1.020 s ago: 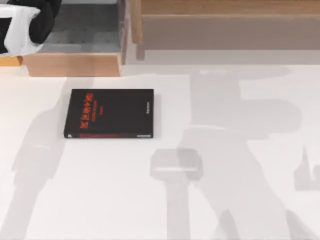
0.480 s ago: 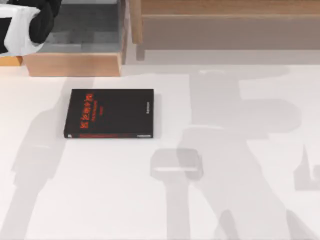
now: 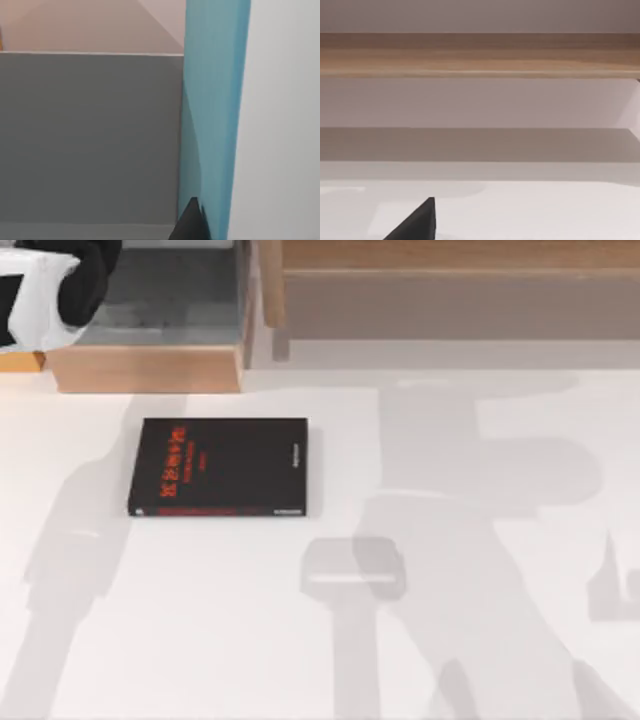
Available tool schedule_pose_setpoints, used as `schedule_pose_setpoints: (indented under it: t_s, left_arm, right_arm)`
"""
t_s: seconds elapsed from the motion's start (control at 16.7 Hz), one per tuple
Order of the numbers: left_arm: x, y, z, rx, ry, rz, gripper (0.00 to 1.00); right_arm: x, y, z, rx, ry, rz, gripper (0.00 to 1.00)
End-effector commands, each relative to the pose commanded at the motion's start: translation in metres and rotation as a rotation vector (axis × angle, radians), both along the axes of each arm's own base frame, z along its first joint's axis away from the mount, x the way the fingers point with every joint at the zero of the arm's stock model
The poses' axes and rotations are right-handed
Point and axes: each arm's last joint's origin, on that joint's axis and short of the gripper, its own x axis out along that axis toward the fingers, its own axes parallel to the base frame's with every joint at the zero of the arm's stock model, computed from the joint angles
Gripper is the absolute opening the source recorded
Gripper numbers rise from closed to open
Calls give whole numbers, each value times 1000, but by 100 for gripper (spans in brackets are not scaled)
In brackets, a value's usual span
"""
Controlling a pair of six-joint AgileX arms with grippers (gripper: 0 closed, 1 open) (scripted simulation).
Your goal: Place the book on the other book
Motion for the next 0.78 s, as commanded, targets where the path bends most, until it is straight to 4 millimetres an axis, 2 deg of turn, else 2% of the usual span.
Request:
schedule_pose_setpoints:
  t_s: [0.48,0.78]
  left_arm:
    - [-1,-1,1,1,-2,-2,0]
    - [-11,-1,11,1,-2,-2,0]
  right_arm:
    - [0,0,0,0,0,0,100]
    - [0,0,0,0,0,0,100]
